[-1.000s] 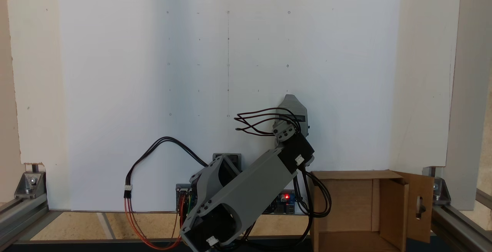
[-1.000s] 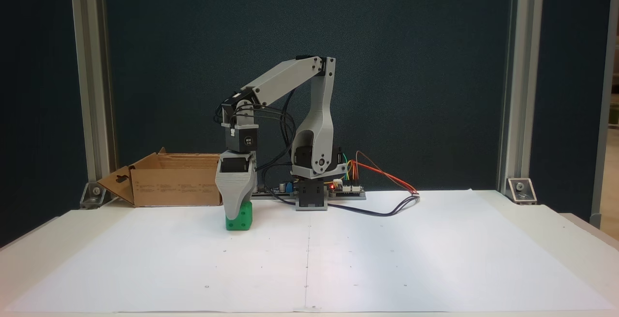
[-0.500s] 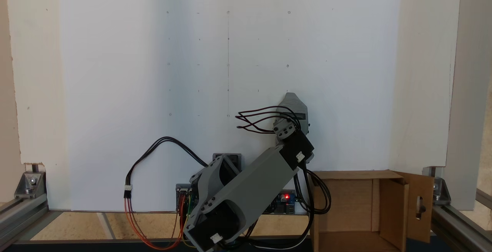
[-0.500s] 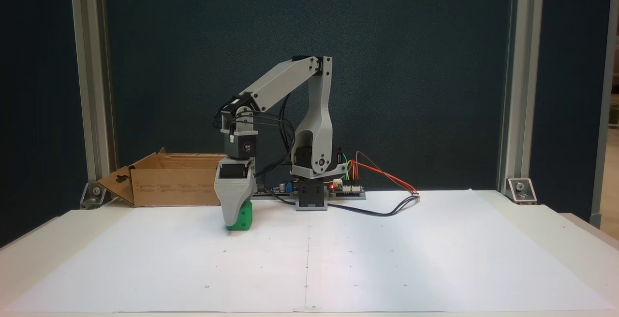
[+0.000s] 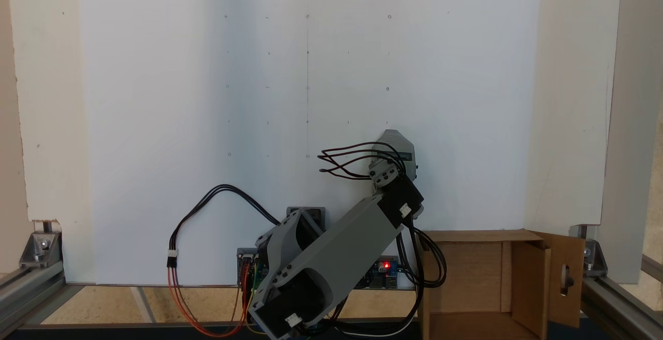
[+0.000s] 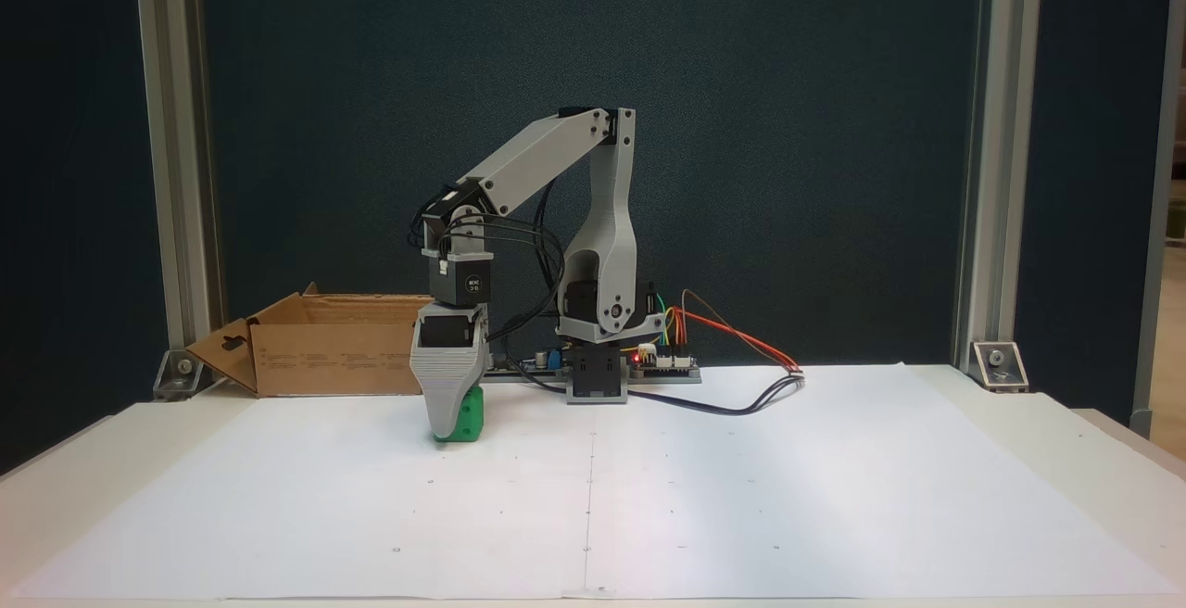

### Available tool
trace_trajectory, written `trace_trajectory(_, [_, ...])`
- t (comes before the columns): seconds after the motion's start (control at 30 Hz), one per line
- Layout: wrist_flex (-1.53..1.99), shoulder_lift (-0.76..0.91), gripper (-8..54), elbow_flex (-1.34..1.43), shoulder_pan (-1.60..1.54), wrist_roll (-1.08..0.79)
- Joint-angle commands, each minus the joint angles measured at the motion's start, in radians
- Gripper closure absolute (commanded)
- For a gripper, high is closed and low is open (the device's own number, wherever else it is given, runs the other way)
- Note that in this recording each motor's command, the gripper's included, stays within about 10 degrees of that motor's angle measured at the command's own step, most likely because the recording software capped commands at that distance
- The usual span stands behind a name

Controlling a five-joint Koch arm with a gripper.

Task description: Grasp a green dice and put it in the bin.

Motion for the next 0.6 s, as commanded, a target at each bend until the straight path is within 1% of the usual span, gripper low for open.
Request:
trace_trajectory(0.0, [-0.020,0.006,9.1,-0.009,-0.003,0.035])
trace_trajectory(0.07, [-0.020,0.006,13.1,-0.006,-0.006,0.037])
trace_trajectory(0.17, [-0.021,0.006,14.0,-0.002,-0.011,0.048])
trace_trajectory(0.23, [-0.023,0.006,19.3,0.002,-0.014,0.051])
trace_trajectory(0.37, [-0.023,0.006,33.6,0.002,-0.021,0.069])
trace_trajectory(0.5, [-0.021,0.009,34.0,0.002,-0.035,0.135])
trace_trajectory(0.57, [-0.018,0.046,34.0,-0.003,-0.054,0.193])
